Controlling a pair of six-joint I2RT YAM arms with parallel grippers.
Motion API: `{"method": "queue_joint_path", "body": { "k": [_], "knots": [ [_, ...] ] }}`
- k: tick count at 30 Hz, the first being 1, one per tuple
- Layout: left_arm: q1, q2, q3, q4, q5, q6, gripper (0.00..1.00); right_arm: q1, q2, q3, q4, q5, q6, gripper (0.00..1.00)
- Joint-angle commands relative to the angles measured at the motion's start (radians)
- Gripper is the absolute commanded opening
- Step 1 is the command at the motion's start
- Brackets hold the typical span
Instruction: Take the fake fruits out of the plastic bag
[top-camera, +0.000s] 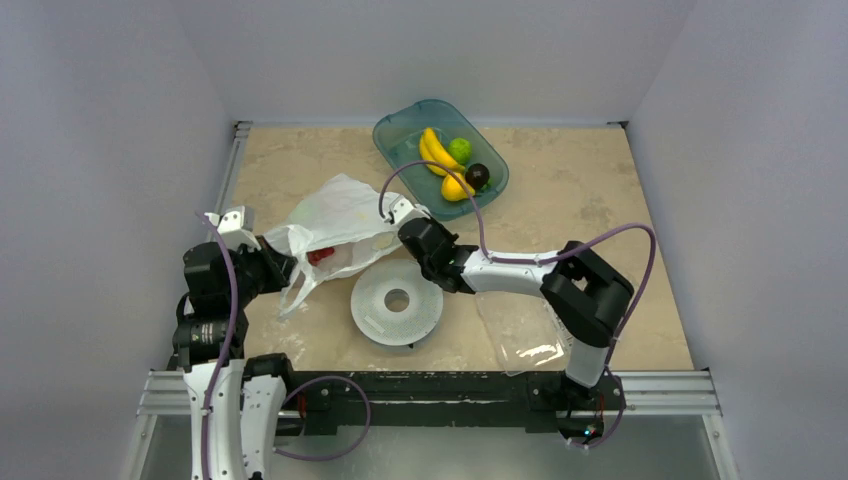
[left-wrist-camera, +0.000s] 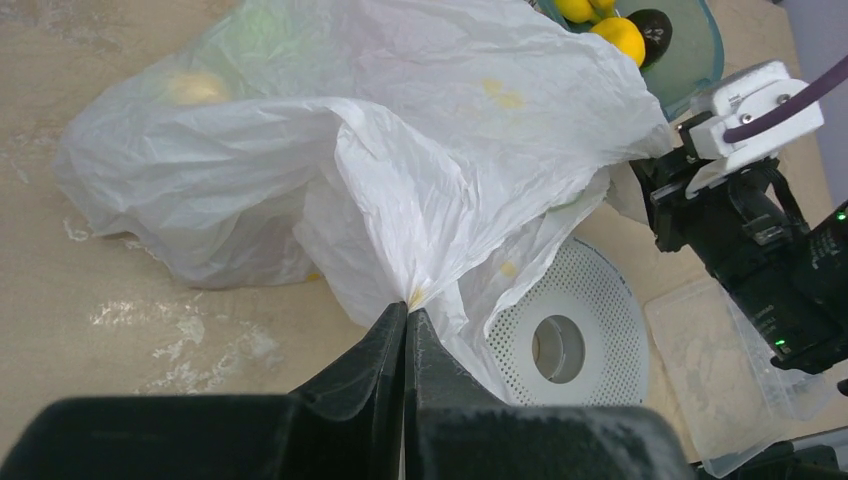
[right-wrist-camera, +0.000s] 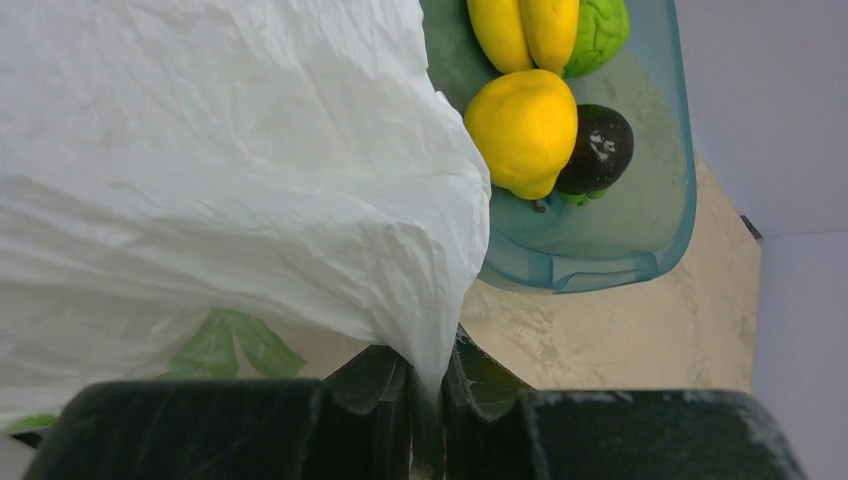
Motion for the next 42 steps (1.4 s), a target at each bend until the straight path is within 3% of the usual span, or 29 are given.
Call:
{"method": "queue_joint_path", "body": {
  "k": [1, 5, 7, 11, 15, 17, 20, 22, 26, 30, 32, 37, 42],
  "knots": [
    [-0.010, -0.011, -0.013, 0.061, 0.051, 0.030, 0.00, -0.010, -0.135, 0.020, 0.003, -0.076, 0.076, 0.20],
    [-0.032, -0.003, -0.010, 0.060, 0.076, 0.034, 0.00, 0.001, -0.222, 0.098, -0.147, -0.159, 0.203, 0.52],
    [-0.048, -0.005, -0.005, 0.055, 0.068, 0.033, 0.02, 0.004, -0.266, 0.122, -0.213, -0.174, 0.253, 0.63],
    [-0.088, -0.003, 0.028, 0.005, -0.008, -0.001, 0.34, 0.012, -0.337, 0.186, -0.332, -0.248, 0.369, 0.77],
    [-0.094, 0.006, 0.097, -0.145, -0.087, -0.092, 0.53, 0.082, -0.371, 0.225, -0.371, -0.252, 0.391, 0.83],
    [-0.095, 0.000, 0.111, -0.190, -0.081, -0.115, 0.72, 0.115, -0.382, 0.237, -0.361, -0.281, 0.412, 0.84],
    [-0.094, -0.042, 0.109, -0.228, -0.094, -0.137, 0.79, 0.132, -0.390, 0.204, -0.254, -0.422, 0.484, 0.83],
    [-0.094, -0.067, 0.093, -0.218, -0.050, -0.144, 0.79, 0.134, -0.393, 0.158, -0.170, -0.501, 0.547, 0.75],
    [-0.093, -0.054, 0.099, -0.234, 0.057, -0.134, 0.70, 0.136, -0.380, 0.074, -0.031, -0.569, 0.639, 0.59],
    [-0.095, -0.053, 0.098, -0.213, 0.068, -0.113, 0.41, 0.136, -0.317, 0.042, 0.035, -0.597, 0.659, 0.35],
    [-0.094, -0.053, 0.109, -0.204, 0.068, -0.096, 0.28, 0.137, -0.277, 0.037, 0.066, -0.615, 0.655, 0.29],
    [-0.094, -0.108, 0.064, -0.142, 0.079, -0.097, 0.00, 0.137, -0.156, 0.057, 0.148, -0.611, 0.644, 0.26],
    [-0.095, -0.166, 0.040, -0.119, 0.039, -0.109, 0.00, 0.138, -0.041, 0.124, 0.155, -0.545, 0.634, 0.26]
  ]
}}
